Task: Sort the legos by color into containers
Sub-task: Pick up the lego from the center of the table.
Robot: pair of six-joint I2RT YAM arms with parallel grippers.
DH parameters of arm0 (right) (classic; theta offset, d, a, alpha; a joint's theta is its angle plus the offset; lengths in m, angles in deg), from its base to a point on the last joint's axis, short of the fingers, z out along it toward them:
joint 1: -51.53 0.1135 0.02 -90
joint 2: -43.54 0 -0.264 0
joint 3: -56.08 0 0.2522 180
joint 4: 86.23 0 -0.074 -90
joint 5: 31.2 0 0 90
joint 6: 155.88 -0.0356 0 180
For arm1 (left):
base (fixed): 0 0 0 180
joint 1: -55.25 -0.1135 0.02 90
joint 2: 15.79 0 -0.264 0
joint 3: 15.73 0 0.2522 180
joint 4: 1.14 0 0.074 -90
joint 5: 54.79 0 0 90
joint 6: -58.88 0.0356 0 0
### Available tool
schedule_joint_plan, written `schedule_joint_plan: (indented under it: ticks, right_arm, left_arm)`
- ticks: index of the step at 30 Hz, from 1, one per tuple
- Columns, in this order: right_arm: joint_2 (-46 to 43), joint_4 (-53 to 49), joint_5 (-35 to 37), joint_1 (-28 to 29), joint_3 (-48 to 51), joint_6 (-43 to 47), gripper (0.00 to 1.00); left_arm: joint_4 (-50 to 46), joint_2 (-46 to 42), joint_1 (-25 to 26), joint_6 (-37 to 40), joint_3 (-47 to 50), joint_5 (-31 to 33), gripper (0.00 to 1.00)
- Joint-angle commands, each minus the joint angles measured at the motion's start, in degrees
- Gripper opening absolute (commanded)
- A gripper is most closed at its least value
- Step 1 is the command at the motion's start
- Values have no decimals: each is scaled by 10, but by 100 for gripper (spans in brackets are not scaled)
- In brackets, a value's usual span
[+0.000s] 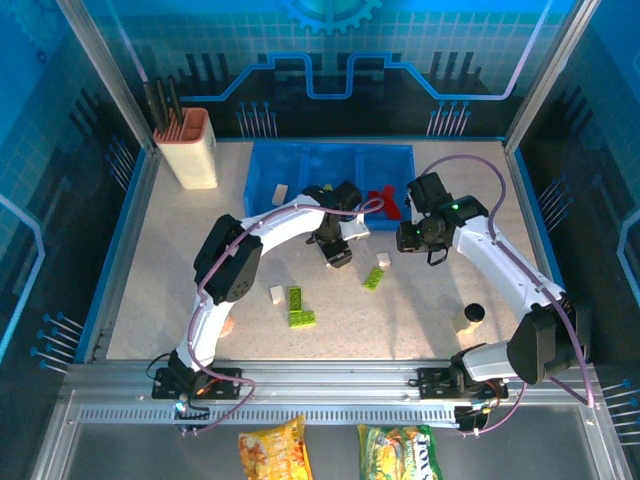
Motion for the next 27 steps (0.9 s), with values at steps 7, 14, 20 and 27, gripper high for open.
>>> schedule_joint_plan:
  ticks: [7, 14, 20, 27]
  right_arm:
    - [-18, -14, 9, -10, 14, 5, 40]
    - [-23, -15, 8, -12, 15, 6, 40]
    - [-25, -18, 9, -14, 13, 6, 39]
    - [-31, -22, 10, -16, 14, 6, 39]
  left_arm:
    - [-28, 24, -1, -8, -25, 16, 53]
    - [-32, 34, 0, -7, -33, 15, 49]
    - [-40, 43, 0, -6, -42, 15, 49]
    - [-49, 54, 0, -5, -53, 9, 45]
